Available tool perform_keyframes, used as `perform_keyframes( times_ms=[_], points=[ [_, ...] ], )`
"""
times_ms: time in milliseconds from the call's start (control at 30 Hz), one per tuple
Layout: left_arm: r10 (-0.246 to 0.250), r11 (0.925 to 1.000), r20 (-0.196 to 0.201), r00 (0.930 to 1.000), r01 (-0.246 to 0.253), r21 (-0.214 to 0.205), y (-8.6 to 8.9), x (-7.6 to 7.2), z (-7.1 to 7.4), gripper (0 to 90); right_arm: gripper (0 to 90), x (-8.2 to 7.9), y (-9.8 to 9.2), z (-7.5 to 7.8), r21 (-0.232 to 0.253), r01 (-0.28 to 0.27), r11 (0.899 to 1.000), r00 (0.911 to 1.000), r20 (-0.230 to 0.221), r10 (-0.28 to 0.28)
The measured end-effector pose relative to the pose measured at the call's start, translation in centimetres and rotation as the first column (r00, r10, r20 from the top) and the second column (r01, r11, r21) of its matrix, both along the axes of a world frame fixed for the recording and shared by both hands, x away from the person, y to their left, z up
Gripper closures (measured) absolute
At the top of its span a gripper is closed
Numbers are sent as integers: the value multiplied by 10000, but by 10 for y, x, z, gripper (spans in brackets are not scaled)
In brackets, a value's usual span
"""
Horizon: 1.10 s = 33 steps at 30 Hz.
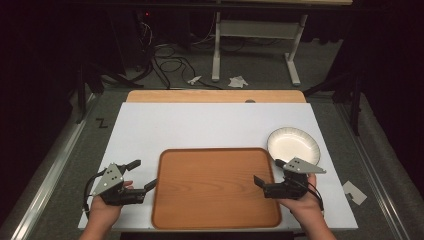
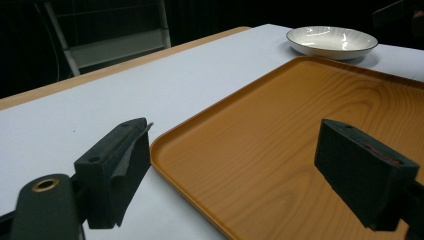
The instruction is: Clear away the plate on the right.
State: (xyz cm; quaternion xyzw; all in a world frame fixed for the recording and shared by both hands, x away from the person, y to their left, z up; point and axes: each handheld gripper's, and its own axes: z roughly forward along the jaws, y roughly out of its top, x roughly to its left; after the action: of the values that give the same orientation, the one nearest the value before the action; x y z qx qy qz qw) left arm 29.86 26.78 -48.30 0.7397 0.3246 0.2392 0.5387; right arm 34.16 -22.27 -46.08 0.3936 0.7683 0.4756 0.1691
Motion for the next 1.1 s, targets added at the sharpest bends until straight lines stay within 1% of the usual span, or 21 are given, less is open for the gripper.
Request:
perform_keyframes(
  times_ms=[100,300,400,567,900,1100],
  points=[
    [14,10000,-15,10000,-14,17,-2,0,-1,153,0,2,-3,1,136,45,9999,10000,46,-46],
    [-68,9999,53,10000,67,108,-4,0,0,153,0,2,-3,0,67,-23,10000,10000,56,22],
    [-25,10000,-13,10000,25,81,-4,0,-1,153,0,3,-2,0,42,-77,10000,10000,51,77],
    [-44,10000,6,10000,44,70,-4,0,-1,153,0,4,-3,0,17,-98,10000,9999,26,98],
    [0,10000,65,10000,0,-16,-2,0,0,153,0,5,-5,-1,25,-56,10000,10000,13,56],
    [31,10000,85,10000,-31,-83,-2,0,0,153,0,5,-7,0,74,69,9999,10000,26,-69]
  ],
)
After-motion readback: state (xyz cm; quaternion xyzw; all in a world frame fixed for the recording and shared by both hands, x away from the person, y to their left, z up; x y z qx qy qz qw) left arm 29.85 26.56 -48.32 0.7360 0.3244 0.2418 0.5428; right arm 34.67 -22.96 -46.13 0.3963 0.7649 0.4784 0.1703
